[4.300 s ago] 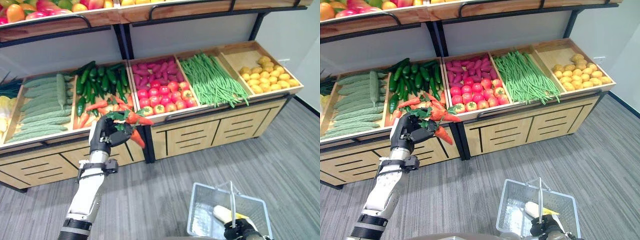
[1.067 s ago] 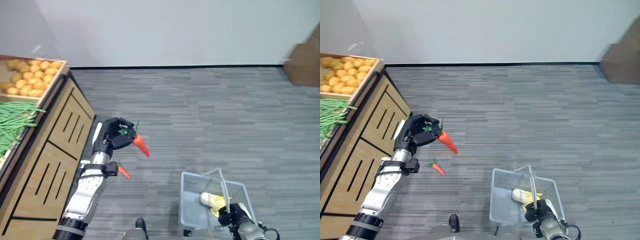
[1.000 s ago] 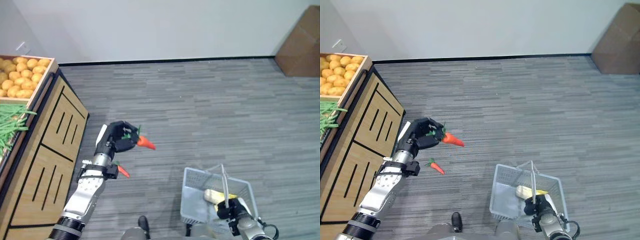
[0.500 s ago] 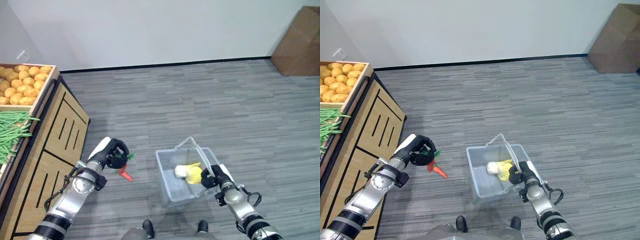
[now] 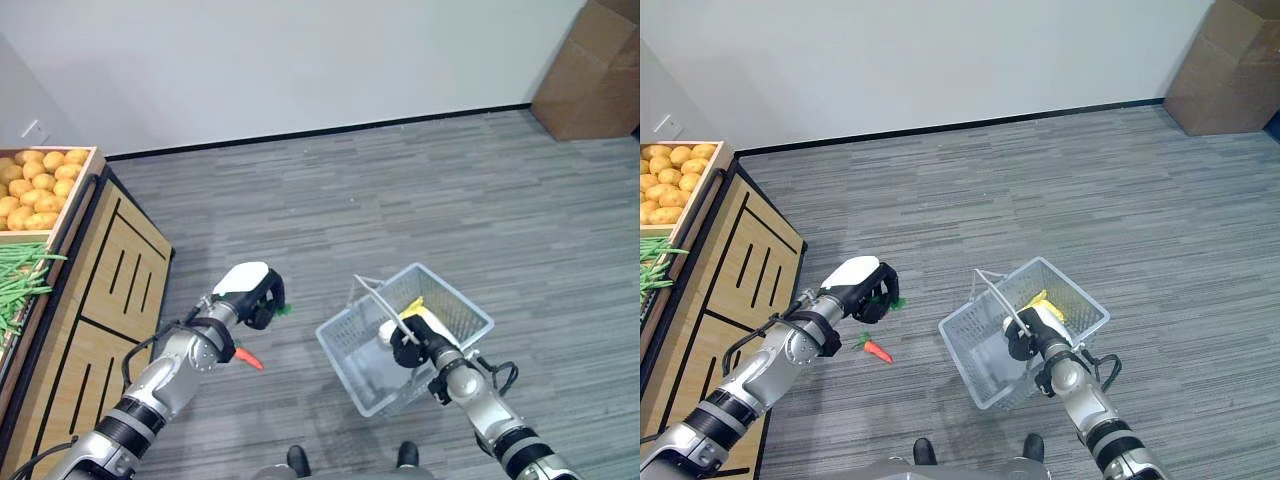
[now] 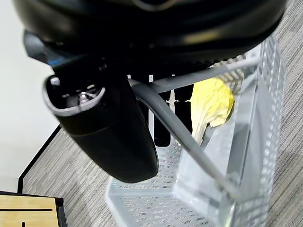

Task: Get the vegetables into the basket

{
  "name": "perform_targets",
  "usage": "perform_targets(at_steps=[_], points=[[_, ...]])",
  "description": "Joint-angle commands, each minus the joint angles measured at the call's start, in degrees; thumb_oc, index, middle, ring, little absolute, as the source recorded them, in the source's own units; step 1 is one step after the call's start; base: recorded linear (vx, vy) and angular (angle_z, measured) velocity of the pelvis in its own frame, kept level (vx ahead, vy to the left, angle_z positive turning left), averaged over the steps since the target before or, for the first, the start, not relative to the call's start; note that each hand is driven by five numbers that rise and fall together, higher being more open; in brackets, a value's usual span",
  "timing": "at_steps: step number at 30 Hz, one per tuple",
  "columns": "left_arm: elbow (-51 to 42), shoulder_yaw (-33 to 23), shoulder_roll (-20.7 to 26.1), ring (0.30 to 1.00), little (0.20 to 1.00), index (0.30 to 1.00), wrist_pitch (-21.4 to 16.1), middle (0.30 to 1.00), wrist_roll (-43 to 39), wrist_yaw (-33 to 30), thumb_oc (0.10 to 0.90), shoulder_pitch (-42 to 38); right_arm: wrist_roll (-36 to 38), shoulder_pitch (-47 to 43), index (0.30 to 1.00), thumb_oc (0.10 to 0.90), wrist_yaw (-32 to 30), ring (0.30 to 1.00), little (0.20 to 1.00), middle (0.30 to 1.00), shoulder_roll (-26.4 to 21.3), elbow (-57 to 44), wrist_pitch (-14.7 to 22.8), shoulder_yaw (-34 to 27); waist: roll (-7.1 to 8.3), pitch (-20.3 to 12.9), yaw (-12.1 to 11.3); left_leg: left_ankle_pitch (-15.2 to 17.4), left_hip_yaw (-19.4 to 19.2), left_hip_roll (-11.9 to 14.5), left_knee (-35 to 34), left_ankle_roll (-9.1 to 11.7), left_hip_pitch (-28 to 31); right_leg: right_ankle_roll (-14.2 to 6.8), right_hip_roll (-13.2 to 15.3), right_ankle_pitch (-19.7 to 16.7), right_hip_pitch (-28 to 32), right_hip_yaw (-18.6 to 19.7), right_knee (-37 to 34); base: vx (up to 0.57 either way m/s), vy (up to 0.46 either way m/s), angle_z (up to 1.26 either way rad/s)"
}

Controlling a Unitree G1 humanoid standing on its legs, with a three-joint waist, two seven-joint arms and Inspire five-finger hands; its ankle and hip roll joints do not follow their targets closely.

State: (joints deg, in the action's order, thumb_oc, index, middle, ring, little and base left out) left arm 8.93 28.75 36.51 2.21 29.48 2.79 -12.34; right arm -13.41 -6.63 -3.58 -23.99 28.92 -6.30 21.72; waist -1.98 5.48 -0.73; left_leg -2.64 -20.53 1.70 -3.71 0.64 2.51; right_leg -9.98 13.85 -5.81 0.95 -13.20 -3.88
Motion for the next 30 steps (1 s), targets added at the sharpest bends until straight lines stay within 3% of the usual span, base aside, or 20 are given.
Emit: perform_targets(at_steps=[1,6,9,20,30], points=[[0.87,-0.25,-0.23,0.3,0.3,0.3,-2.76,0.3,3.01,-1.62,0.4,-7.83,-2.29,-8.03,0.3,0.4,-1.23,0.3,0.3,0.3,1.52,-7.03,5.27,0.83,0.97,-4.03,-0.25,2.22,1.68,3.89,1.52,3.3,0.94,-2.45,2.9,-0.32,-2.12,1.79,5.56,0.03,-0.034,0.0],[2.11,2.55,-2.16,0.3,0.3,0.3,-3.15,0.3,3.8,-1.11,0.4,-9.38,-4.71,-9.82,0.3,0.4,-0.14,0.3,0.3,0.3,2.27,-3.59,4.42,3.79,0.11,-4.13,-0.19,2.2,1.81,4.02,1.57,3.46,0.82,-2.29,2.81,-0.07,-2.05,1.97,5.51,0.0,0.0,0.0],[4.24,6.32,-4.72,0.3,0.3,0.3,-3.89,0.3,4.36,-0.72,0.4,-11.14,-6.16,-13.5,0.3,0.4,0.77,0.3,0.3,0.3,2.96,-1.65,4.63,7.19,-1.27,-4.06,0.05,2.18,1.87,3.86,1.57,3.7,0.66,-2.23,2.8,-0.11,-2.01,1.93,4.93,0.03,-0.014,0.01],[5.03,9.88,-6.63,0.3,0.3,0.3,-4.96,0.3,3.64,-0.52,0.4,-13.9,-6.8,-18.05,0.3,0.4,3.05,0.3,0.3,0.3,5.32,-1.4,5.31,13.63,-3.89,-3.95,0.15,1.6,1.62,3.64,1.44,4.29,0.05,-2.09,2.66,-0.36,-1.88,2.06,3.07,0.0,0.0,0.0],[11.46,9.29,-9.17,0.3,0.3,0.3,-3.55,0.3,6.81,-1.73,0.4,-12.68,-2.73,-17.11,0.3,0.4,4.81,0.3,0.3,0.3,4.23,-14.07,6.7,14.6,-3.35,-3.47,1.07,0.62,0.97,4.34,0.08,4.64,0.88,-1.7,1.77,-0.36,-1.55,2.17,2.38,0.0,-0.006,0.0]])
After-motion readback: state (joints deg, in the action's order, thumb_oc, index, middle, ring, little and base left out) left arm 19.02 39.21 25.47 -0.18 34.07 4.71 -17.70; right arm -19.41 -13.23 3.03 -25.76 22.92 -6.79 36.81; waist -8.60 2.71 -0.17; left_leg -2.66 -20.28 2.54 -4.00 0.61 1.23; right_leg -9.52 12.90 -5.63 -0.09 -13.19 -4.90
